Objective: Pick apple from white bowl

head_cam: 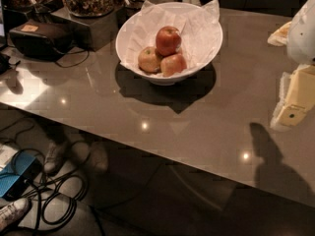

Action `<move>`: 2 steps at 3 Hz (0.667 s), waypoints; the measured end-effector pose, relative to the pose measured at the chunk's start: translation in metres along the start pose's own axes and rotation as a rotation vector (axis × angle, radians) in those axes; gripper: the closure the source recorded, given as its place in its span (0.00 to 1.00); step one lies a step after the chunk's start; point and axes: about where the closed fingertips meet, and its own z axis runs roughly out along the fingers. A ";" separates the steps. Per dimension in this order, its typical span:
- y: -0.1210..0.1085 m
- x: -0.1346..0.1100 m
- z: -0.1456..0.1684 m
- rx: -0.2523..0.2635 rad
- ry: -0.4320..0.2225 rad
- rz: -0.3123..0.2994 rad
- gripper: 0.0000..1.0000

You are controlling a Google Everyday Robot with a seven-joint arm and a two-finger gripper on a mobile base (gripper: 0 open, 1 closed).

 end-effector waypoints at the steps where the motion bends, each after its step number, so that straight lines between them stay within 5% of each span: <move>1: 0.000 0.000 0.000 0.000 0.000 0.000 0.00; 2: -0.007 -0.008 -0.004 -0.005 -0.032 0.014 0.00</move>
Offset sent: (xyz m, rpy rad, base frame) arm 0.0139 0.0098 0.0125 0.0822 0.0203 -0.0095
